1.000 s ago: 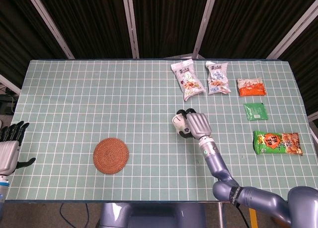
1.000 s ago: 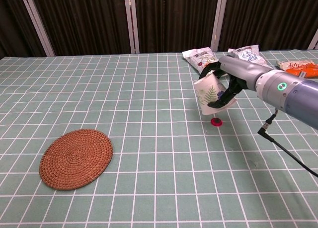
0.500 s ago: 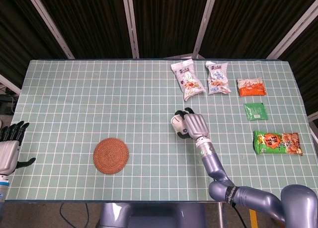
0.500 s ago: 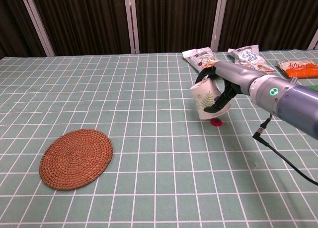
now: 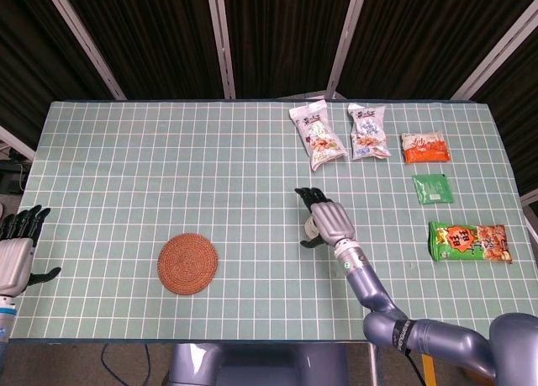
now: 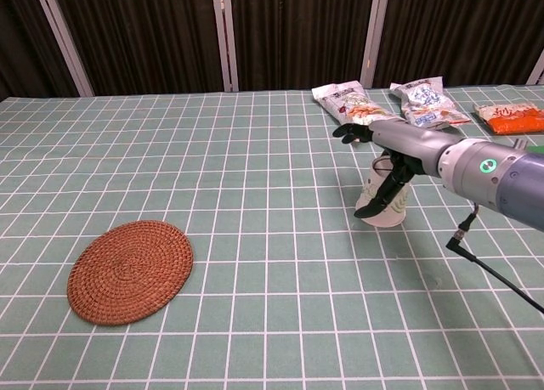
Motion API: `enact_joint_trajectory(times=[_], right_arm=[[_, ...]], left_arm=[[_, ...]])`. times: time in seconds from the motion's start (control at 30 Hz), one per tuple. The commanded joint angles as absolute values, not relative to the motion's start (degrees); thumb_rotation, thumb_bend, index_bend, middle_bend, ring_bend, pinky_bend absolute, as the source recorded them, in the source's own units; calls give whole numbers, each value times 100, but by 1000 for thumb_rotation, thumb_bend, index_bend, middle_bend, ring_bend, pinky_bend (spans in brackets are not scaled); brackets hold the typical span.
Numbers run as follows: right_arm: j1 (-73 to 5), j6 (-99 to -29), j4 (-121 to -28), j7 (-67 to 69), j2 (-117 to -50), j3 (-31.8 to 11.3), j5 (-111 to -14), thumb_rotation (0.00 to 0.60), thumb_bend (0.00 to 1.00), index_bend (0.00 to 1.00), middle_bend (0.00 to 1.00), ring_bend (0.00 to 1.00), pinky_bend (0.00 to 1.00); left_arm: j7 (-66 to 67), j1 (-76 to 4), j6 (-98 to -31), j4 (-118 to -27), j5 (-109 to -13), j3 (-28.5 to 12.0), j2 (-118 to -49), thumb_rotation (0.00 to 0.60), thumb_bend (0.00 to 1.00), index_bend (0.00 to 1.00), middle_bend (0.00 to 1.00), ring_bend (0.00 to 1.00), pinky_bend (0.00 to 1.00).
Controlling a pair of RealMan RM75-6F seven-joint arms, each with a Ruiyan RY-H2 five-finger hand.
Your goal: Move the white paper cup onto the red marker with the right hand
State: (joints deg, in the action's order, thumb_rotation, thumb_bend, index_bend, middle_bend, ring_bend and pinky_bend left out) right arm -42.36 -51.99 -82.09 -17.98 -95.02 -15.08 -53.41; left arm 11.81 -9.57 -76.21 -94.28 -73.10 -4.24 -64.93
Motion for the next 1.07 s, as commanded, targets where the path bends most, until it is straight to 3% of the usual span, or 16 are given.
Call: enact_joint_trajectory(times=[0.03, 0.37, 0.6, 0.8, 1.07], right_arm=[[-4195, -5249, -8387, -1791, -9402, -1437, -5410, 600, 23, 12, 10, 0, 222], [-3766, -5940, -9285, -1345, -8629, -1264, -6420, 600, 0, 0, 0, 0, 10], [-3055, -7072, -9494, -857, -7578, -867, -7844, 600, 0, 0, 0, 0, 0], [-2419, -7837, -9285, -658, -6883, -447, -8476, 600, 0, 0, 0, 0, 0], [-1813, -8447, -8851, -640, -6654, -202, -8672, 600, 0, 0, 0, 0, 0]], left_arm=[[1192, -957, -7626, -9435, -7314, -421, -6493, 600, 0, 0, 0, 0, 0], [1095, -917, -7740, -9549, -7488, -383, -6415, 600, 0, 0, 0, 0, 0], [997, -826, -8026, -9662, -7799, -346, -6324, 600, 0, 0, 0, 0, 0], [1021, -720, -8409, -9582, -8028, -374, -6365, 600, 0, 0, 0, 0, 0], [791, -609, -8688, -9509, -8205, -403, -6348, 600, 0, 0, 0, 0, 0]])
